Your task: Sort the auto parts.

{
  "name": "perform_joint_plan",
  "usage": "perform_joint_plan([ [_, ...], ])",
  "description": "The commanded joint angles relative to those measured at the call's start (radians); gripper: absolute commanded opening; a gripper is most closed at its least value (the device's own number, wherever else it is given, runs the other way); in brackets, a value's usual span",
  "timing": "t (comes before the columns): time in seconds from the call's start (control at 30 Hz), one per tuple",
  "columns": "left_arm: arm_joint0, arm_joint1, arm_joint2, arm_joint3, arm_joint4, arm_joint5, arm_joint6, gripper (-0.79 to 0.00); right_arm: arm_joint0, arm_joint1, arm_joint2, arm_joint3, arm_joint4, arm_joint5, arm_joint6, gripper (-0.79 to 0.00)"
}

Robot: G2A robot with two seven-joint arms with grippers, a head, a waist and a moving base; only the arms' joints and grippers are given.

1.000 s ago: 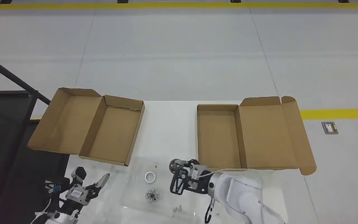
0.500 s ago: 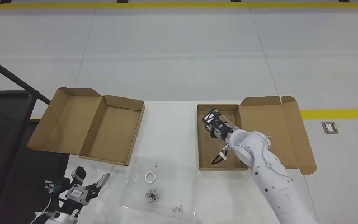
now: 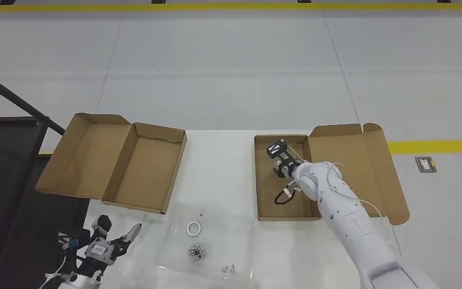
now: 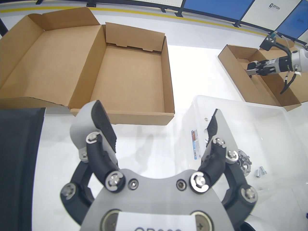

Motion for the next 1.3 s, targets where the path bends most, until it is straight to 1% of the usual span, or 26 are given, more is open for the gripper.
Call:
perform_joint_plan([
  [0.0,0.000,0.000,0.000,0.000,0.000,0.000,0.000,0.000,0.009,-0.005,-0.004,0.013,0.001,0.006,-0.002,-0.209],
  [0.07,0.000,0.000,0.000,0.000,0.000,0.000,0.000,0.000,0.015,-0.007,-0.004,0.017,0.003,0.014,-0.005,-0.009],
  [0.2,0.000,0.000,0.000,0.000,0.000,0.000,0.000,0.000,0.013,-0.007,-0.005,-0.017,-0.018,0.050,-0.013,0.000],
  [0.3,0.000,0.000,0.000,0.000,0.000,0.000,0.000,0.000,-0.020,0.003,0.003,-0.103,-0.052,0.093,-0.029,0.000],
  [0.4,0.000,0.000,0.000,0.000,0.000,0.000,0.000,0.000,-0.093,0.023,0.024,-0.262,-0.104,0.133,-0.026,0.000],
  [0.47,0.000,0.000,0.000,0.000,0.000,0.000,0.000,0.000,-0.171,0.042,0.048,-0.417,-0.147,0.146,-0.012,0.000],
  [0.53,0.000,0.000,0.000,0.000,0.000,0.000,0.000,0.000,-0.266,0.064,0.081,-0.589,-0.191,0.136,0.015,0.000],
  [0.63,0.000,0.000,0.000,0.000,0.000,0.000,0.000,0.000,-0.409,0.093,0.129,-0.831,-0.235,0.073,0.060,0.000],
  [0.7,0.000,0.000,0.000,0.000,0.000,0.000,0.000,0.000,-0.490,0.107,0.152,-0.957,-0.251,0.016,0.080,0.000],
  [0.73,0.000,0.000,0.000,0.000,0.000,0.000,0.000,0.000,-0.530,0.113,0.161,-1.013,-0.253,-0.010,0.071,0.000],
  [0.83,0.000,0.000,0.000,0.000,0.000,0.000,0.000,0.000,-0.633,0.130,0.176,-1.138,-0.260,-0.127,0.039,0.000],
  [0.87,0.000,0.000,0.000,0.000,0.000,0.000,0.000,0.000,-0.663,0.135,0.169,-1.176,-0.266,-0.184,0.035,0.000],
  [0.93,0.000,0.000,0.000,0.000,0.000,0.000,0.000,0.000,-0.713,0.143,0.153,-1.252,-0.311,-0.247,0.044,0.000],
  [1.07,0.000,0.000,0.000,0.000,0.000,0.000,0.000,0.000,-0.775,0.152,0.084,-1.351,-0.377,-0.369,0.078,0.000],
  [1.27,0.000,0.000,0.000,0.000,0.000,0.000,0.000,0.000,-0.778,0.153,0.079,-1.354,-0.381,-0.380,0.083,0.000],
])
